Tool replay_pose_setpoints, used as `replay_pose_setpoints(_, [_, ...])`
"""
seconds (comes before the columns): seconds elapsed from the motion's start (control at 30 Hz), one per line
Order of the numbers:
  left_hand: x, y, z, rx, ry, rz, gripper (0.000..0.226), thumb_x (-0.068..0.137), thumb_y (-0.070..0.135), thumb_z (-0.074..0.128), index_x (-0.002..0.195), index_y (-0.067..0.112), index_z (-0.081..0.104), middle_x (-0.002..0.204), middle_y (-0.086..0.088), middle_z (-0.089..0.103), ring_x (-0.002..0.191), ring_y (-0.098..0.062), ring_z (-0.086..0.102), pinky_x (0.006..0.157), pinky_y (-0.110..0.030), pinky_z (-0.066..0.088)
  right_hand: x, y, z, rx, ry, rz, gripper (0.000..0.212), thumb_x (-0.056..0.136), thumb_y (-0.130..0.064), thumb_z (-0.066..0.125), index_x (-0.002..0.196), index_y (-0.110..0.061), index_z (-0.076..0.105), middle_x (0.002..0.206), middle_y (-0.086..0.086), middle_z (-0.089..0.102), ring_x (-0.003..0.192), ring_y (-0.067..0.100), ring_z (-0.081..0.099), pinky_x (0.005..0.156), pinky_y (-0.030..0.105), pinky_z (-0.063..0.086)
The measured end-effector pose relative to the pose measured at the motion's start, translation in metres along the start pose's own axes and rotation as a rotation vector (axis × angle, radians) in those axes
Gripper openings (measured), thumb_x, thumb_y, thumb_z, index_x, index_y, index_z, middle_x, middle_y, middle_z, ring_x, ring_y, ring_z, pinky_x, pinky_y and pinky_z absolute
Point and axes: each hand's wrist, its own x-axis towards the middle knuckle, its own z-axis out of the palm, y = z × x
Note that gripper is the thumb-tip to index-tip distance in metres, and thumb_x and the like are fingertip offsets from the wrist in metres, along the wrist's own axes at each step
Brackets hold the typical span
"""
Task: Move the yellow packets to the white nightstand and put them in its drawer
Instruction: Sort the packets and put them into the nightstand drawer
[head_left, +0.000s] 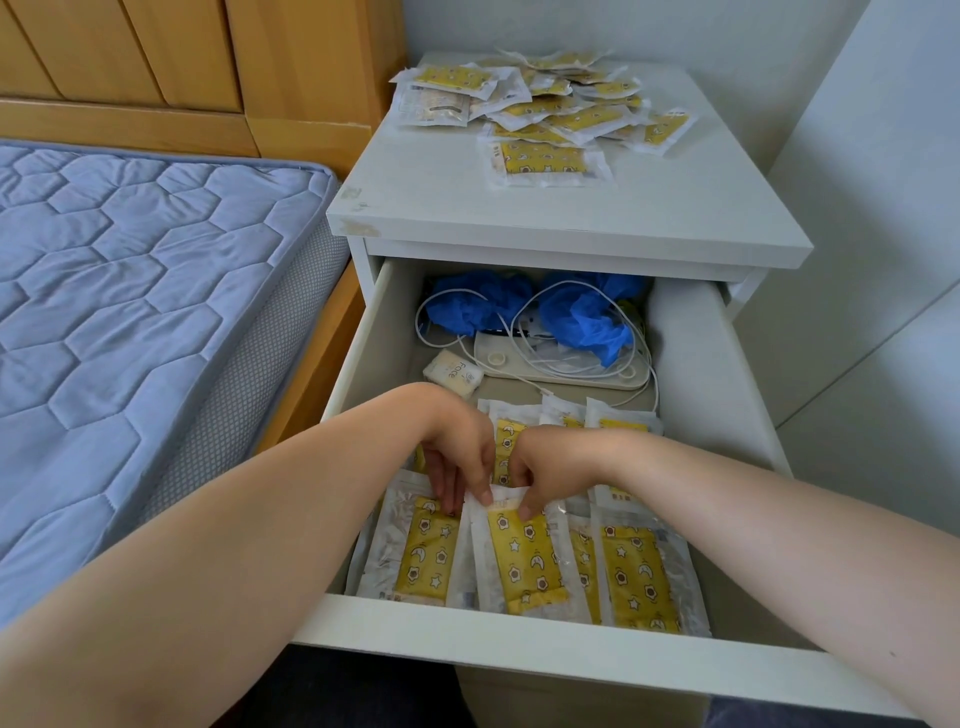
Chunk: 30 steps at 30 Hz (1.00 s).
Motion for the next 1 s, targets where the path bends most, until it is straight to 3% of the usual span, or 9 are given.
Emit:
replay_pose_setpoints(0.07, [-0.003, 0.0, -0.003, -0.001, 0.032, 0.024, 0.008, 0.09, 0.015, 0.065, 0.085, 0.009, 0.063, 0.081, -0.01, 0.071, 0.062, -0.013, 0.07, 0.064, -0.022, 0.058, -0.001, 0.001, -0.003, 0.071, 0.041, 0.012, 0.024, 0.082, -0.033, 0.071, 0.072, -0.014, 0.06, 0.068, -0.003, 0.052, 0.069, 0.015, 0.048, 0.063, 0.027, 0.04])
replay_pose_setpoints(0.17, [-0.012, 0.0, -0.012, -0.041, 0.122, 0.065, 0.007, 0.092, 0.013, 0.062, 0.085, 0.012, 0.064, 0.085, -0.01, 0.07, 0.065, -0.015, 0.07, 0.064, -0.022, 0.058, -0.005, 0.008, -0.012, 0.283, 0.113, 0.075, 0.03, 0.084, -0.03, 0.07, 0.063, -0.021, 0.05, 0.065, -0.006, 0.047, 0.061, 0.012, 0.047, 0.056, 0.023, 0.041])
replay_pose_setpoints(0.27, [-0.019, 0.0, -0.019, -0.151, 0.267, 0.104, 0.008, 0.094, 0.011, 0.058, 0.089, 0.011, 0.064, 0.09, -0.011, 0.069, 0.068, -0.015, 0.069, 0.06, -0.021, 0.058, -0.008, 0.016, -0.02, 0.511, 0.171, 0.139, 0.027, 0.087, -0.027, 0.067, 0.067, -0.024, 0.048, 0.069, -0.004, 0.049, 0.058, 0.014, 0.049, 0.05, 0.024, 0.045])
replay_pose_setpoints(0.4, [-0.02, 0.0, -0.023, -0.344, 0.396, 0.125, 0.008, 0.095, 0.011, 0.055, 0.099, 0.009, 0.062, 0.094, -0.012, 0.071, 0.075, -0.018, 0.071, 0.062, -0.025, 0.06, -0.011, 0.019, -0.027, 0.784, 0.277, 0.201, 0.016, 0.092, -0.021, 0.062, 0.081, -0.01, 0.057, 0.071, 0.003, 0.06, 0.045, 0.009, 0.058, 0.037, 0.018, 0.043])
replay_pose_setpoints(0.53, [-0.021, 0.001, -0.024, -0.446, 0.378, 0.135, 0.011, 0.092, 0.007, 0.06, 0.103, 0.006, 0.061, 0.098, -0.011, 0.071, 0.082, -0.018, 0.071, 0.067, -0.025, 0.06, -0.008, 0.021, -0.027, 0.788, 0.409, 0.261, 0.017, 0.09, -0.024, 0.064, 0.084, -0.009, 0.059, 0.072, 0.005, 0.063, 0.055, 0.014, 0.06, 0.037, 0.018, 0.043])
replay_pose_setpoints(0.67, [-0.02, 0.002, -0.023, -0.545, 0.351, 0.124, 0.008, 0.093, 0.002, 0.057, 0.1, 0.002, 0.06, 0.097, -0.012, 0.07, 0.09, -0.022, 0.07, 0.067, -0.025, 0.06, -0.019, 0.027, -0.035, 0.973, 0.188, 0.224, 0.015, 0.088, -0.016, 0.066, 0.094, -0.003, 0.063, 0.076, 0.008, 0.072, 0.062, 0.017, 0.07, 0.048, 0.025, 0.055])
replay_pose_setpoints(0.77, [-0.016, 0.005, -0.014, -0.505, 0.263, 0.09, 0.009, 0.094, 0.0, 0.054, 0.1, 0.002, 0.06, 0.093, -0.011, 0.068, 0.093, -0.023, 0.067, 0.067, -0.024, 0.058, -0.021, 0.025, -0.032, 0.86, 0.084, 0.216, 0.013, 0.086, -0.013, 0.068, 0.089, -0.002, 0.064, 0.071, 0.007, 0.071, 0.055, 0.014, 0.069, 0.047, 0.024, 0.054])
replay_pose_setpoints(0.9, [-0.002, 0.007, 0.0, -0.311, 0.19, 0.019, 0.022, 0.093, 0.0, 0.057, 0.114, -0.003, 0.058, 0.094, -0.013, 0.067, 0.091, -0.026, 0.069, 0.073, -0.026, 0.059, -0.01, 0.013, -0.01, 0.459, 0.029, 0.228, 0.022, 0.086, -0.027, 0.069, 0.087, -0.006, 0.063, 0.077, 0.004, 0.06, 0.057, 0.018, 0.069, 0.055, 0.025, 0.055])
replay_pose_setpoints(1.0, [0.001, 0.006, 0.005, -0.078, 0.148, -0.012, 0.016, 0.091, 0.008, 0.063, 0.106, 0.003, 0.06, 0.083, -0.012, 0.069, 0.071, -0.021, 0.07, 0.068, -0.026, 0.059, -0.007, 0.007, -0.001, 0.234, -0.048, 0.143, 0.031, 0.087, -0.037, 0.066, 0.075, -0.009, 0.059, 0.07, 0.005, 0.065, 0.06, 0.021, 0.07, 0.062, 0.03, 0.056])
